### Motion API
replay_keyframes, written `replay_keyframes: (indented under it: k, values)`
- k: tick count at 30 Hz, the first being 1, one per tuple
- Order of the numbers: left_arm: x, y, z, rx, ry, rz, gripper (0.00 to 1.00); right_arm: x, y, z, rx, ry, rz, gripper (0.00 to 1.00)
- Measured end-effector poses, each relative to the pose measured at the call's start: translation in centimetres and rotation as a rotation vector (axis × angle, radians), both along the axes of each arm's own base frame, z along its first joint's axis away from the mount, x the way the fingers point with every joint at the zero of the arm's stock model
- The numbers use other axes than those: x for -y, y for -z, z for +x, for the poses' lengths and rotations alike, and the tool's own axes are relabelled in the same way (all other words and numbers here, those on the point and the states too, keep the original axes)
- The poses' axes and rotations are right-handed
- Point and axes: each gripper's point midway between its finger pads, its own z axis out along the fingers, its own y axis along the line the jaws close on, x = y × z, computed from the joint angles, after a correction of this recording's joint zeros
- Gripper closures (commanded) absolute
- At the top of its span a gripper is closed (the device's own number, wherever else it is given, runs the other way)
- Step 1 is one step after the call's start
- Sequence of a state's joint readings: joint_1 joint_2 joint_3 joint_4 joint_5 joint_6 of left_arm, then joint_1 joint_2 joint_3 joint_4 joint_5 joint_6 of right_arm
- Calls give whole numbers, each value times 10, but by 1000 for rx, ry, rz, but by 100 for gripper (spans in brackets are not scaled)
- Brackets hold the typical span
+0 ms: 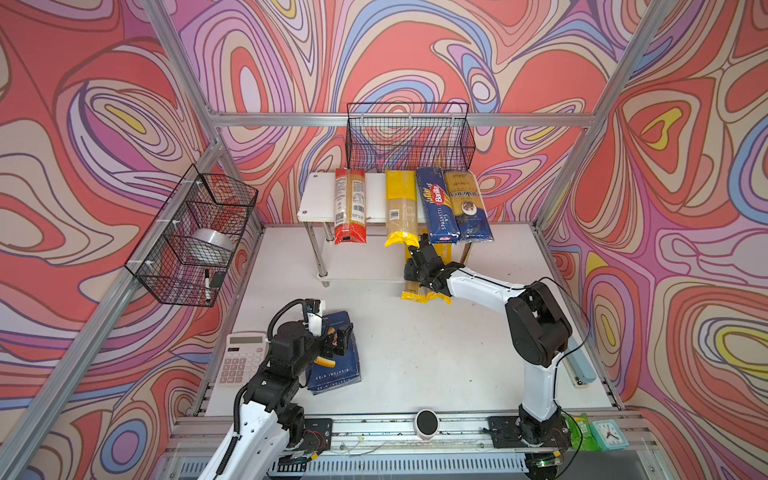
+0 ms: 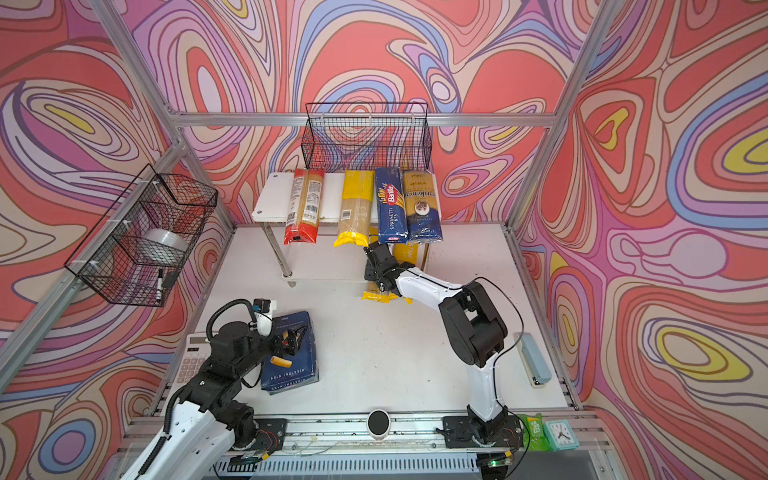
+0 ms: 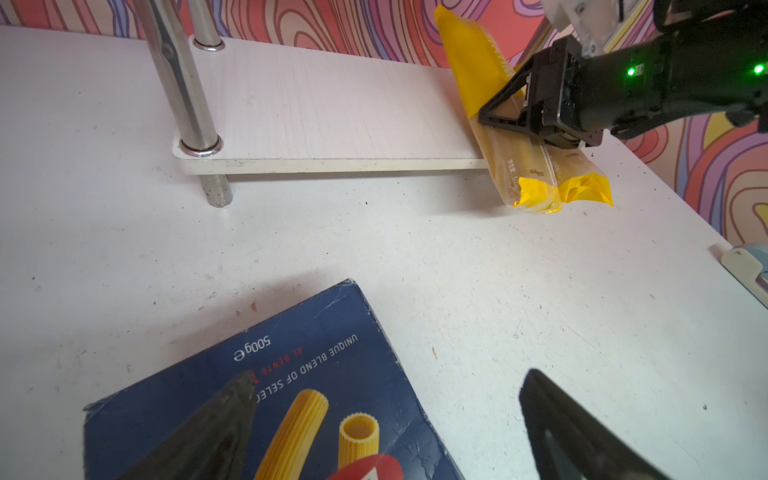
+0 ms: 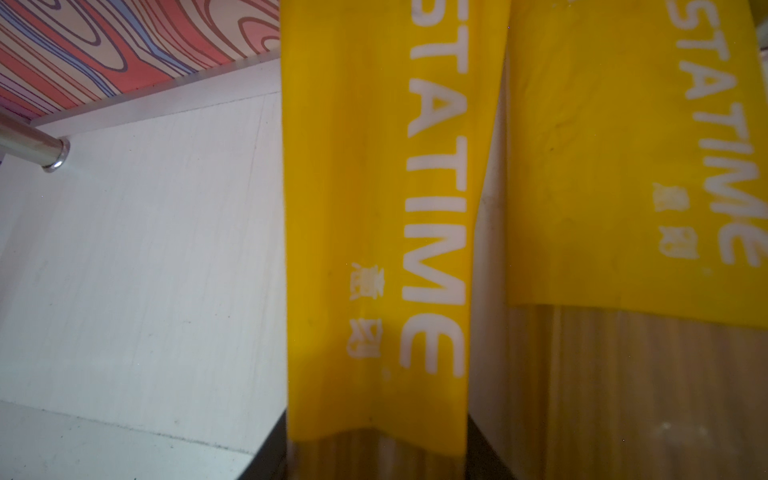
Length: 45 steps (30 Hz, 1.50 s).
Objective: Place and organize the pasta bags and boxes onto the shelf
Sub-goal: 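Lower the yellow bag beside the other yellow bag under the shelf, then open the right gripper and draw it back from the yellow bags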
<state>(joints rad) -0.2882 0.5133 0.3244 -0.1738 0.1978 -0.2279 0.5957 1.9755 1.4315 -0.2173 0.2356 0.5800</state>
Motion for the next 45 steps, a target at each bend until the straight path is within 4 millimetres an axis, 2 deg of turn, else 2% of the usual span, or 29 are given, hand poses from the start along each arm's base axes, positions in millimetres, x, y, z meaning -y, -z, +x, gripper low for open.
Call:
replay_keyframes:
  k: [6, 10, 13, 17, 20, 27, 32, 35, 41, 45]
  values:
    - [0, 0, 0, -1, 0, 0, 0, 3, 4, -5, -8, 0, -2, 47]
    - [0, -2, 0, 7, 0, -2, 0, 9, -2, -14, -4, -2, 2, 45]
    - [0, -2, 0, 9, -1, -2, 0, 10, -22, -17, 31, -9, 26, 42]
    - [-1, -2, 0, 9, -7, 1, 0, 4, -62, -21, 97, -55, 92, 40]
    - [-2, -2, 1, 10, -13, 4, 0, 2, -74, -32, 105, -93, 131, 42]
    - [-4, -1, 1, 8, -20, 8, 0, -2, -61, -75, 41, -180, 161, 48]
    - [-4, 0, 2, 3, -24, 12, 0, -32, -61, -117, 17, -287, 154, 49]
    - [-5, 0, 2, 4, -30, 15, 0, -41, -53, -139, -6, -326, 152, 49]
    - [-7, 1, 3, 4, -39, 20, 0, -32, -21, -157, -86, -318, 120, 49]
    - [-7, 2, 3, 3, -40, 28, 0, -30, -12, -163, -107, -318, 113, 48]
